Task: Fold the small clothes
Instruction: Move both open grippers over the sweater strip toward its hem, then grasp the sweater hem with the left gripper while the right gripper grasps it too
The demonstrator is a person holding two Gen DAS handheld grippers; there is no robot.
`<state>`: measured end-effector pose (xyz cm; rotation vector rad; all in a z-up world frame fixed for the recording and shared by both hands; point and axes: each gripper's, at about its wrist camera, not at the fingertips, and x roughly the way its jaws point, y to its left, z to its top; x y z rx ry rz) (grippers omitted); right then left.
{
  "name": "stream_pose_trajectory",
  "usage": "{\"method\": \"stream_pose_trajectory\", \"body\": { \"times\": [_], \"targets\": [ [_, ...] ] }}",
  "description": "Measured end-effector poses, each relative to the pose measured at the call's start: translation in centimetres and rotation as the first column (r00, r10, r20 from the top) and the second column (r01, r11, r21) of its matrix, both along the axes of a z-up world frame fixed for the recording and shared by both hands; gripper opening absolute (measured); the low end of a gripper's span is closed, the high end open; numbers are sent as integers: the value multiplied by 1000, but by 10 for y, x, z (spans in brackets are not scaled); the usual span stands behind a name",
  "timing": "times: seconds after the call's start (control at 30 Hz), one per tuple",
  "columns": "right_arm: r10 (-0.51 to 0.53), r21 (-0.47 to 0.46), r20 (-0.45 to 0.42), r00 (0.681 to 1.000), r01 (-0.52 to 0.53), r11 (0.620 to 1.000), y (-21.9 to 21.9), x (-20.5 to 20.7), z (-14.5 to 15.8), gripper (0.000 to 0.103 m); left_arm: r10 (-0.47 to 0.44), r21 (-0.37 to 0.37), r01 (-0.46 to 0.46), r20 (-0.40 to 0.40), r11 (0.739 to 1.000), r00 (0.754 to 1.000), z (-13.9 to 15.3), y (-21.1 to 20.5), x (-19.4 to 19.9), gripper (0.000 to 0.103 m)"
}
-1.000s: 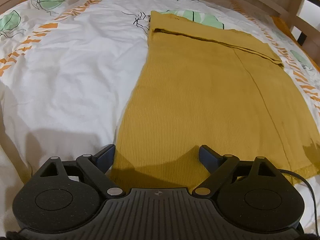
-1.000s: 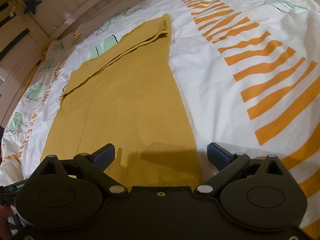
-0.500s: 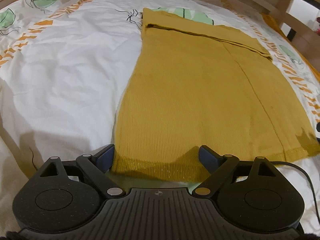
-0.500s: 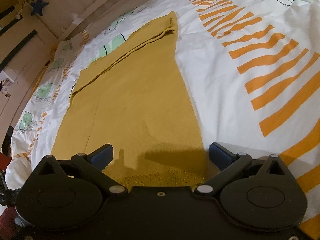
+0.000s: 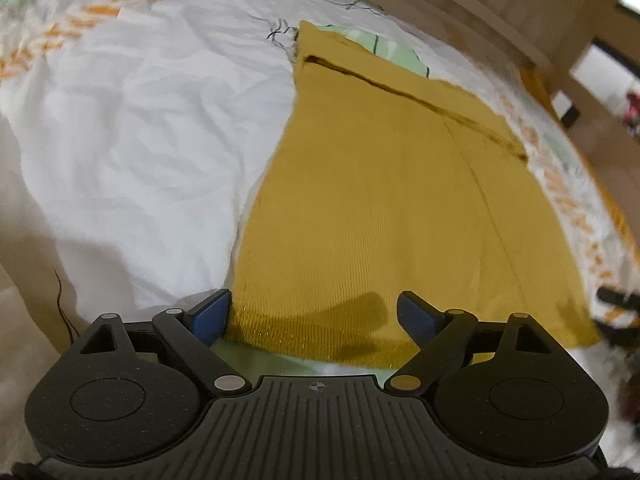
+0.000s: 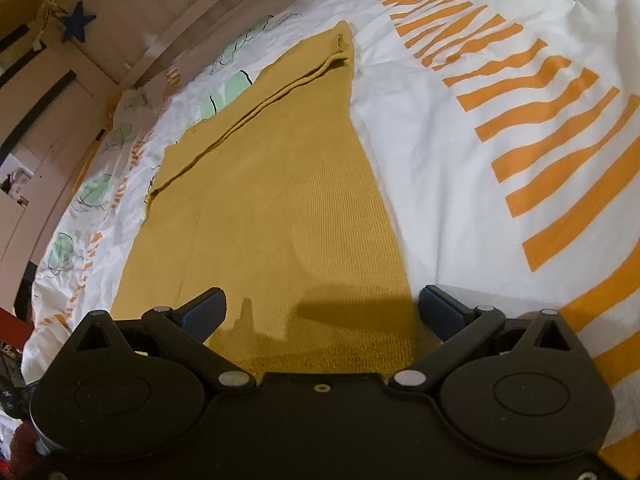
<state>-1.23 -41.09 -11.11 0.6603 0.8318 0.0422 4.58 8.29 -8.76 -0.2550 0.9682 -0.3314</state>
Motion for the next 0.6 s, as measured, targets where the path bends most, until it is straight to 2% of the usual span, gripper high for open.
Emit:
{"method": "stream_pose_trajectory", "body": {
  "times": [0.07,0.13,0.2,0.23,0.3,0.37,0.47,0.6],
  "targets": [
    [-2,11,2,1000,2,1000,-1,0,-1,103,11,-41,-12,-13,999,1000,-1,5,5,87],
    [-5,26,5,1000,5,1000,-2,1,-1,103,11,-50,-12,-11,999,1000,-1,5,8,84],
    [-11,50,8,1000,10,999,-5,1,-2,103,25,-31,-25,3,999,1000,-1,5,8,63],
    [-14,65,9,1000,14,998,-6,1,-3,103,33,-21,-33,8,999,999,-1,5,7,57],
    [-28,113,12,1000,26,993,-13,1,-4,103,49,-27,-49,9,998,999,-1,8,7,39],
    [-44,166,12,999,41,985,-20,1,-6,103,64,-55,-64,-2,996,998,-3,13,8,31],
    [-59,220,10,998,55,974,-27,1,-9,103,71,-72,-71,-6,995,997,-4,16,9,28],
    [-40,212,8,999,37,977,-25,3,-8,103,60,-53,-60,9,997,998,-4,14,7,28]
  ]
}}
